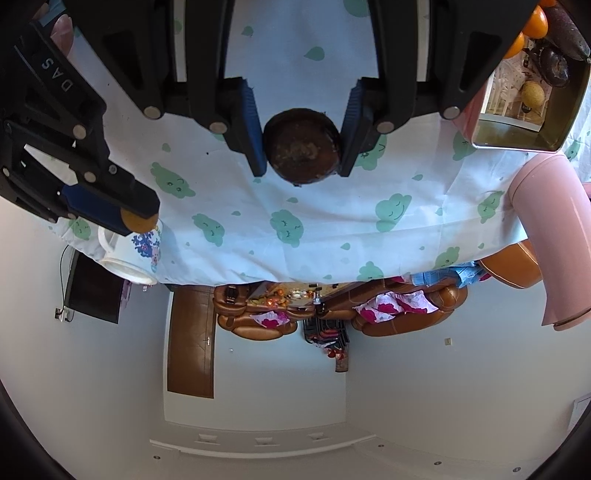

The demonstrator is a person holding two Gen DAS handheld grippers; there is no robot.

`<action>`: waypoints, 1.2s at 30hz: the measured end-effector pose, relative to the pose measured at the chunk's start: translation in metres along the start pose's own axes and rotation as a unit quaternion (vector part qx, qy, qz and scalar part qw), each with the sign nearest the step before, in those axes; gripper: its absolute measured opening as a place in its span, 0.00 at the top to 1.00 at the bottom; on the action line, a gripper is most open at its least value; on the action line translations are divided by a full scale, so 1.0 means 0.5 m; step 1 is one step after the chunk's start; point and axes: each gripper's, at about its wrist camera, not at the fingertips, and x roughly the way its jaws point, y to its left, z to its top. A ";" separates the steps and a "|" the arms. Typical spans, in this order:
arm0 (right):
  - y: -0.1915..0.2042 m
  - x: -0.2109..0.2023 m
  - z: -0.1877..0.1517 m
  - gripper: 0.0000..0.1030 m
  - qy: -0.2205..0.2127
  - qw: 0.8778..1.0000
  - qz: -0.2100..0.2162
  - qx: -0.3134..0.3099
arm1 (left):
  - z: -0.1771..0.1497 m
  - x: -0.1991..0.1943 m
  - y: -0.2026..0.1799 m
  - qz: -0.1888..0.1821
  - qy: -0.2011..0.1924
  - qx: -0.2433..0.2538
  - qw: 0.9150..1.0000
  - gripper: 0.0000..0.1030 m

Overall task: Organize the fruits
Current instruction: 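Lift the yellow fruit with the right tool while the left tool lifts the dark brown fruit, then carry the yellow fruit in the right tool over the tin while the left tool carries the dark fruit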

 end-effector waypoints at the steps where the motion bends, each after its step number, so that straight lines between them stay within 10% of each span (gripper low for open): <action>1: 0.001 -0.002 0.000 0.74 -0.002 1.000 0.000 -0.002 | 0.000 -0.002 0.000 0.001 -0.002 0.000 1.000 0.61; 36: 0.069 -0.036 0.004 0.74 -0.038 0.998 0.028 -0.031 | -0.048 -0.129 0.050 0.032 -0.072 0.010 0.997 0.61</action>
